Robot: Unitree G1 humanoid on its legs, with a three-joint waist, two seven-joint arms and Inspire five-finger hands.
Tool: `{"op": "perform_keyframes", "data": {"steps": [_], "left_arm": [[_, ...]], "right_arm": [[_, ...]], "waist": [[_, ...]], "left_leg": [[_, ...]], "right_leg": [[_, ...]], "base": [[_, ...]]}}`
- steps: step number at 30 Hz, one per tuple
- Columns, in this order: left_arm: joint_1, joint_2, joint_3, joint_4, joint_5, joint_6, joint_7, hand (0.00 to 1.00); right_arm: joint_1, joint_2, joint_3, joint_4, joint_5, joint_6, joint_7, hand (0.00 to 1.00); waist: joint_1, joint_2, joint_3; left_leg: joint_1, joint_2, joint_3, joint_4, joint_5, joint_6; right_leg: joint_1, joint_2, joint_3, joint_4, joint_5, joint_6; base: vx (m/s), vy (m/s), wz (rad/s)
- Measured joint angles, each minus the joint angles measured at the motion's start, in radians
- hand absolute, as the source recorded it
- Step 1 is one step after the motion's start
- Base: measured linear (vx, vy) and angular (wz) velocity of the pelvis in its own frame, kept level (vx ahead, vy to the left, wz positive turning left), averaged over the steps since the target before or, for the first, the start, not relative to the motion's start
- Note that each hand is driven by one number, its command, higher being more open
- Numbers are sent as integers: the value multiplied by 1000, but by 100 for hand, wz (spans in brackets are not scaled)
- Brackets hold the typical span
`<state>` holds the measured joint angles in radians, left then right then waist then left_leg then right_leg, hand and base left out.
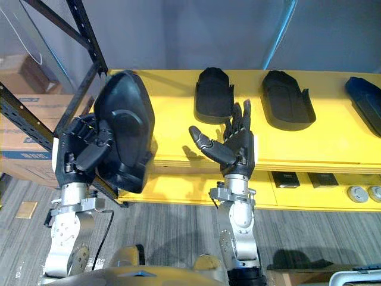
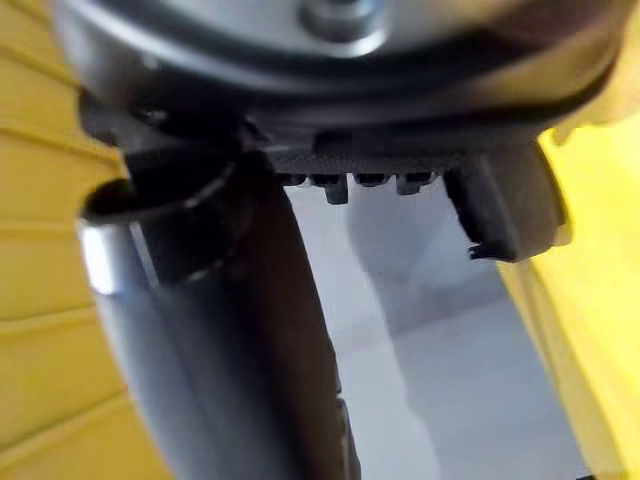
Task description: Walk over and take three plastic housings, then place them on the shelf
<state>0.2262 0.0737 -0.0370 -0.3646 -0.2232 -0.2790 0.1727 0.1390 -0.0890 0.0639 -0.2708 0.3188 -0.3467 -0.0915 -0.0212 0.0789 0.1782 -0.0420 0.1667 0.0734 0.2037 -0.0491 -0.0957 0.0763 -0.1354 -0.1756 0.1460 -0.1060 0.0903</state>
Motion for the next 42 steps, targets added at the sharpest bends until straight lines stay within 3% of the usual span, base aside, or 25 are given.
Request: {"op": "perform_keyframes", "data": {"steps": [1,4,8,11,13,17,21,25,27,32,42], "left_arm": [[-23,3,11,-4,6,0,12,0],[-41,11,32,-43,35,4,59,0],[-175,56,99,-62,113,103,167,0],[-320,86,138,60,110,198,252,0],[-366,92,143,146,72,228,289,0],[-434,92,145,339,-18,275,362,0],[-562,125,191,528,-106,281,432,0],[-664,181,233,688,-252,276,458,0],[-721,193,249,776,-326,248,481,0],[-788,231,248,867,-356,242,501,0],[-952,332,229,937,-296,423,493,0]], "right_arm": [[-2,-8,-7,-24,0,0,7,100],[6,-10,-19,-61,9,7,14,100],[54,5,-14,-101,50,23,49,100],[70,-1,49,-98,93,105,118,100],[79,-14,113,-94,99,145,156,100],[79,-35,233,-89,90,196,230,100],[75,-55,309,-79,91,239,264,100],[57,-91,370,-78,91,276,296,100],[25,-114,403,-78,91,290,302,100],[-19,-117,440,-79,91,292,301,100],[-36,-149,525,-128,90,311,247,100]], "waist": [[4,1,-1],[-10,-10,-5],[-38,-26,-22],[-44,-25,-31],[-52,-27,-34],[-66,-32,-37],[-75,-44,-47],[-104,-40,-48],[-120,-26,-40],[-138,-13,-3],[-163,-8,64]], "left_leg": [[31,-3,17,-52,14,-16],[77,-15,57,-109,29,-18],[102,-31,96,-142,32,-15],[111,-34,115,-152,34,-13],[124,-35,122,-167,39,-13],[135,-36,130,-185,48,-13],[138,-38,141,-195,55,-11],[116,-43,143,-208,70,-8],[84,-46,145,-209,83,-3],[84,-48,165,-210,87,-2],[52,-49,194,-213,95,0]], "right_leg": [[-19,-1,26,11,-1,1],[-26,-6,77,11,2,4],[-41,-19,112,8,19,30],[-43,-20,131,7,28,37],[-42,-20,136,6,29,37],[-44,-19,143,6,30,37],[-54,-20,154,9,33,39],[-92,-24,158,11,37,43],[-121,-26,163,14,50,47],[-141,-26,185,29,52,48],[-189,-25,208,32,69,51]], "base": [[-52,22,-40],[-19,42,-47],[25,50,-26],[34,18,-15],[4,2,-8],[-2,-4,-5],[-22,-1,-7],[-68,-1,0],[-43,-2,-1],[-34,2,-11],[-14,1,-5]]}}
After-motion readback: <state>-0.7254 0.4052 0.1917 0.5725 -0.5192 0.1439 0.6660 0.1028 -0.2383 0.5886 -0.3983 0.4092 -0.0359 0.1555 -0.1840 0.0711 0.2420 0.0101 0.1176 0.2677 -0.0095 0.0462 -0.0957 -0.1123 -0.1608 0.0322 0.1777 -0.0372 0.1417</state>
